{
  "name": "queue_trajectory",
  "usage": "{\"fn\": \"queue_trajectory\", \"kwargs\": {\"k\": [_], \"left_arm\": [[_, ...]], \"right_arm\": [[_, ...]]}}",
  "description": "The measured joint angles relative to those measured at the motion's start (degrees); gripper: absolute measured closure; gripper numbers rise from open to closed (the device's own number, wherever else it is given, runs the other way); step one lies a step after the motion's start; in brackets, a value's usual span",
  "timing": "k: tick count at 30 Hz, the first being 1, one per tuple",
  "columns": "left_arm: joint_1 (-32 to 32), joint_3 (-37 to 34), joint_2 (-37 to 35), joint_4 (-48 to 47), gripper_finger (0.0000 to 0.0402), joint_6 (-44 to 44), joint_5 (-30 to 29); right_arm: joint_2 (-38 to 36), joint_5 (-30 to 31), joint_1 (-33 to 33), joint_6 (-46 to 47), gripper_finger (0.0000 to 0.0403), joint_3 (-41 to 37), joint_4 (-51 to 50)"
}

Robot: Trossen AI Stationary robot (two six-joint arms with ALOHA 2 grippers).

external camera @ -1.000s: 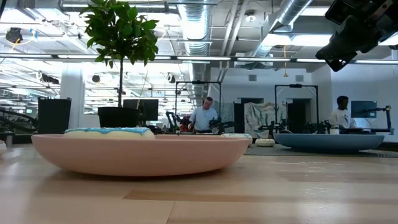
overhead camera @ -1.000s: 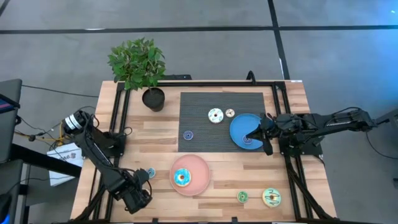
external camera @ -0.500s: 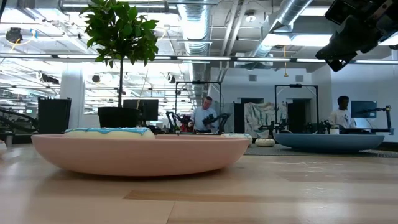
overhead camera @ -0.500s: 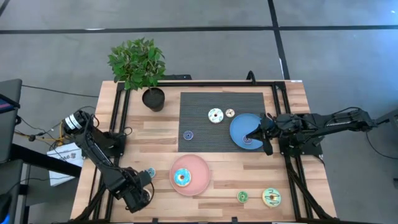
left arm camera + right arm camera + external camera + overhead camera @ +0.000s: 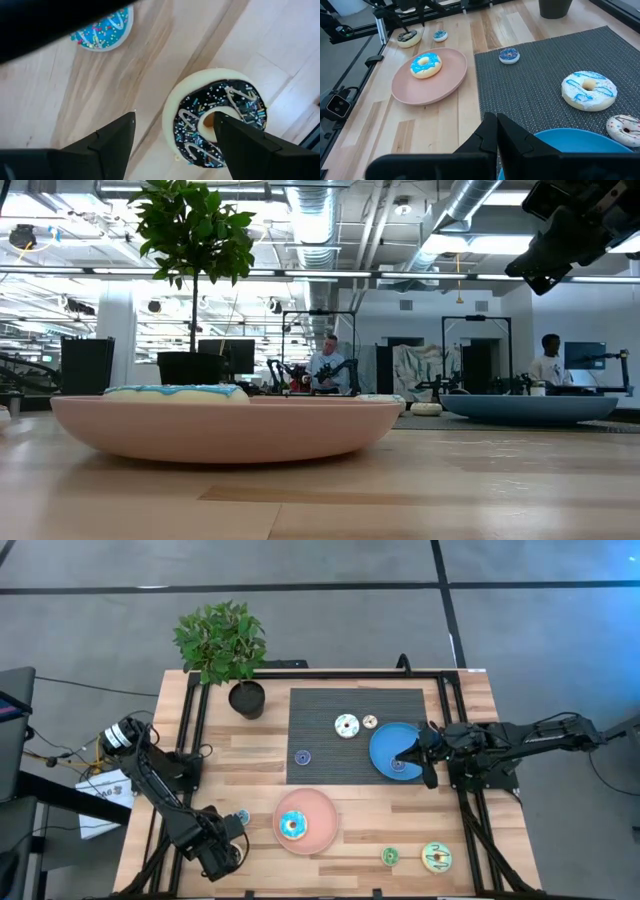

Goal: Pick & Place donuts
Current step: Put the large black donut onto the light orange plate

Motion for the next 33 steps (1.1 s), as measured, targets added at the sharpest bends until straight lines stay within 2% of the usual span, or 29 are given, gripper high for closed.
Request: {"fn": "queue_trajectory", "kwargs": {"k": [9,13,18,26,29,33], "left_arm": [[-0.03,0.0,1.41,0.01,0.0141,1.63,-0.93],[-0.07,0.05,5.31,2.03,0.0141,4.06,2.47],[-0.09,0.24,8.81,4.17,0.0141,4.1,3.49],[-0.09,0.2,9.07,4.2,0.0142,3.95,3.55],[-0.09,0.59,9.12,3.87,0.0155,3.93,3.54],[-0.09,1.52,9.35,3.29,0.0195,4.39,3.46]], "right_arm": [[0.0,-0.02,0.0,-0.02,0.0403,0.01,0.0],[0.0,-0.02,0.0,-0.02,0.0403,0.01,0.0],[0.0,-0.02,0.0,-0.02,0.0403,0.01,0.01],[0.0,-0.03,0.0,-0.02,0.0403,0.01,0.13],[0.0,-0.04,0.0,-0.02,0.0403,0.01,0.2],[0.0,-0.04,0.0,-0.02,0.0403,0.01,0.2]]}}
